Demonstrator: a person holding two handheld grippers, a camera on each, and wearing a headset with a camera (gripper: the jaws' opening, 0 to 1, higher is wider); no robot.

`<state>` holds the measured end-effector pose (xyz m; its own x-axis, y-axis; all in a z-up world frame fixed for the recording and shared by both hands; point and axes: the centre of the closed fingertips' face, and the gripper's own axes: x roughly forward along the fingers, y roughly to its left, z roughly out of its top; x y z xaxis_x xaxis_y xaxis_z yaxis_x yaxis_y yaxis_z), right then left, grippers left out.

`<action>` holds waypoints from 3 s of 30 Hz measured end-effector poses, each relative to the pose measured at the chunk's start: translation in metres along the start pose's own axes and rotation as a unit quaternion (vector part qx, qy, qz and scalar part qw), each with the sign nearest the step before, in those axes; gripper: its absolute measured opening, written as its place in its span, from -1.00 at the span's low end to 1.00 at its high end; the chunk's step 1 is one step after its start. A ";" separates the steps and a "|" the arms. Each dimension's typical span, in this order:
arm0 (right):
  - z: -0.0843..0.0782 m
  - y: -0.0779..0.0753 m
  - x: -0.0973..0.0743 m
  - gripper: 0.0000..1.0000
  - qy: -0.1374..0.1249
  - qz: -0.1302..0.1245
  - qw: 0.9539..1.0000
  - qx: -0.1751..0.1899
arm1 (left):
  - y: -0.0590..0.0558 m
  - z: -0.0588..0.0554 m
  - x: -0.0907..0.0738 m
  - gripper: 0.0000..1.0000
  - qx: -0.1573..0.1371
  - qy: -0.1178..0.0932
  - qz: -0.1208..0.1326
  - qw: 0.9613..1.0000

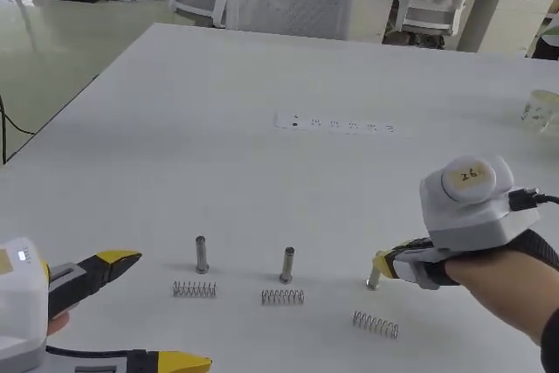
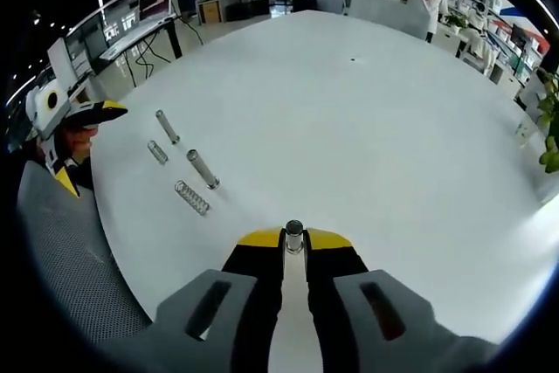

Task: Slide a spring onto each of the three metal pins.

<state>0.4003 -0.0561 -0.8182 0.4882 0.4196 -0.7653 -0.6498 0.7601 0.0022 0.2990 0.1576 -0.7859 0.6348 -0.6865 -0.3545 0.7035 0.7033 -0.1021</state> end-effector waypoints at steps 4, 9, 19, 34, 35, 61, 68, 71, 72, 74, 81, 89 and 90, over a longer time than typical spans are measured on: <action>0.000 0.000 0.000 -0.79 -0.002 0.000 1.000 -0.005 | 0.001 0.000 -0.001 0.87 -0.001 0.000 0.001 1.000; 0.000 0.000 0.000 -0.77 -0.002 0.002 1.000 -0.008 | 0.000 0.001 0.000 0.87 0.000 0.001 0.000 1.000; 0.000 0.001 -0.003 -0.76 -0.007 0.005 1.000 -0.011 | 0.000 0.001 0.000 0.87 0.002 0.001 -0.001 1.000; -0.010 0.002 -0.021 -0.67 -0.018 0.010 0.999 -0.025 | 0.000 0.004 0.001 0.87 0.005 -0.001 -0.002 1.000; -0.012 0.004 -0.022 -0.66 -0.019 0.013 0.999 -0.029 | 0.000 0.004 0.001 0.87 0.005 -0.001 -0.003 1.000; -0.061 0.038 -0.012 -0.61 0.044 0.104 0.986 -0.123 | -0.009 0.005 0.000 0.76 0.005 0.004 -0.015 1.000; -0.069 0.039 -0.005 -0.62 0.064 0.114 0.978 -0.161 | -0.011 0.003 0.001 0.75 0.005 0.007 -0.019 1.000; -0.070 0.038 -0.003 -0.62 0.072 0.112 0.975 -0.177 | -0.012 0.003 0.002 0.74 0.004 0.008 -0.021 1.000; -0.070 0.037 -0.002 -0.63 0.076 0.114 0.974 -0.179 | -0.012 0.002 0.002 0.74 0.004 0.008 -0.021 1.000; -0.072 0.038 0.000 -0.63 0.081 0.120 0.972 -0.184 | -0.012 0.002 0.002 0.73 0.003 0.009 -0.022 1.000; -0.073 0.038 0.002 -0.64 0.103 0.127 0.965 -0.207 | -0.015 0.001 0.003 0.71 0.003 0.011 -0.027 1.000; -0.074 0.038 0.002 -0.71 0.127 0.132 0.957 -0.224 | -0.019 0.001 0.004 0.69 0.006 0.013 -0.034 0.999; -0.074 0.038 0.002 -0.72 0.131 0.133 0.956 -0.227 | -0.019 0.001 0.005 0.68 0.007 0.013 -0.035 0.999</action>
<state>0.3330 -0.0630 -0.8676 0.1475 0.3840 -0.9115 -0.9452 0.3260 -0.0156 0.2886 0.1407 -0.7843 0.5754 -0.7287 -0.3713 0.7505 0.6509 -0.1144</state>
